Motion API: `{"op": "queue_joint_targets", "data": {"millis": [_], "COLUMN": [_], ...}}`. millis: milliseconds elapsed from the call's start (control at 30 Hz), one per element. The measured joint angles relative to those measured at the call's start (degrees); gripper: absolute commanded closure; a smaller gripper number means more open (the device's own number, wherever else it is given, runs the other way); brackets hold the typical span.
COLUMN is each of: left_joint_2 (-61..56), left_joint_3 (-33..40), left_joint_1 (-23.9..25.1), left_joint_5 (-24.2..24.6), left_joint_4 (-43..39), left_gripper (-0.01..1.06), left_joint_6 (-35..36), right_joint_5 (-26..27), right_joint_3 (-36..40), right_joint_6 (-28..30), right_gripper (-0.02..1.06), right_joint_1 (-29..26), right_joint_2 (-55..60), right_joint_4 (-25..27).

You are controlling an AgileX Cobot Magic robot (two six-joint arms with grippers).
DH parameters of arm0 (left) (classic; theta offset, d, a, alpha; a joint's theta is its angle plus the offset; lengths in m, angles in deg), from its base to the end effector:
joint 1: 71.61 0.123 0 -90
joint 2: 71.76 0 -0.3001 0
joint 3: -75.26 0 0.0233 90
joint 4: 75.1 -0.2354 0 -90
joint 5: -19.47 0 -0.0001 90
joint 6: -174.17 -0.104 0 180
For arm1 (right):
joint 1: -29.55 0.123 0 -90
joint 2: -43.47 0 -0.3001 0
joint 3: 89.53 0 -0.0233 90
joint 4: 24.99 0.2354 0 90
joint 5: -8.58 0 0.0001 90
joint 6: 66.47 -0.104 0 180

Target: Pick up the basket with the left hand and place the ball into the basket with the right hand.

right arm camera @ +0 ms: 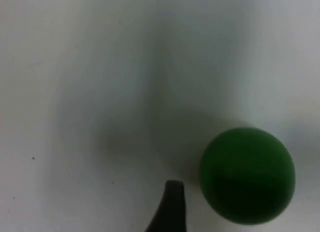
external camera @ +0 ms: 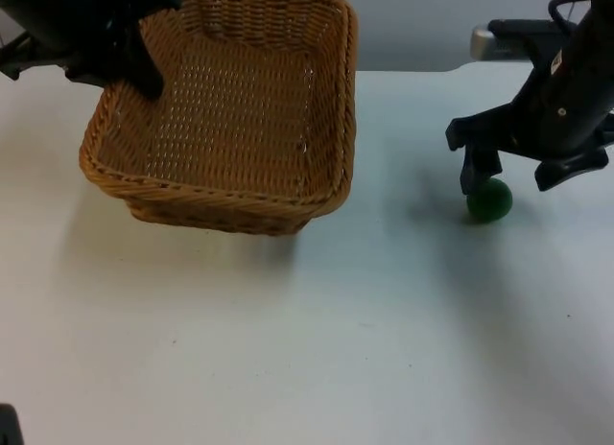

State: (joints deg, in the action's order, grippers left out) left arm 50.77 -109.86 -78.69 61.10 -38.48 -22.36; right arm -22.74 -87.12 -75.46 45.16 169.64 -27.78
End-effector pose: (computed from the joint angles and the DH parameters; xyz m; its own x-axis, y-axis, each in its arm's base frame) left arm 0.4161 -0.0933 0.2033 -0.9259 -0.0856 -0.3680 0.0937 0.8915 -0.4431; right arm 0.3969 0.1082 0.1390 -0.9283 -0.1399 -0.3446 -0.1549 0.9878 0.0160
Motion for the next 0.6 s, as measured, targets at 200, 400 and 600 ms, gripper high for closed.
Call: {"op": "queue_joint_targets", "data": {"millis": [200,400,600], "left_joint_2": [0.0,0.0,0.0], "left_joint_3": [0.0,0.0,0.0], "left_joint_1": [0.0,0.0,0.0], "left_joint_5": [-0.2,-0.3,-1.5], "left_joint_4": [0.0,0.0,0.0], "left_gripper": [1.05,1.05,1.05], "left_joint_6": [0.0,0.0,0.0], "right_joint_5": [2.2,3.0,3.2], "right_joint_3": [0.0,0.0,-2.1], "right_joint_6": [0.0,0.0,0.0], "right_gripper": [0.3,0.3,0.3], "right_joint_1": [0.0,0.2,0.9], "right_joint_2": [0.8,2.4,4.6], "right_joint_4": [0.0,0.0,0.0]}}
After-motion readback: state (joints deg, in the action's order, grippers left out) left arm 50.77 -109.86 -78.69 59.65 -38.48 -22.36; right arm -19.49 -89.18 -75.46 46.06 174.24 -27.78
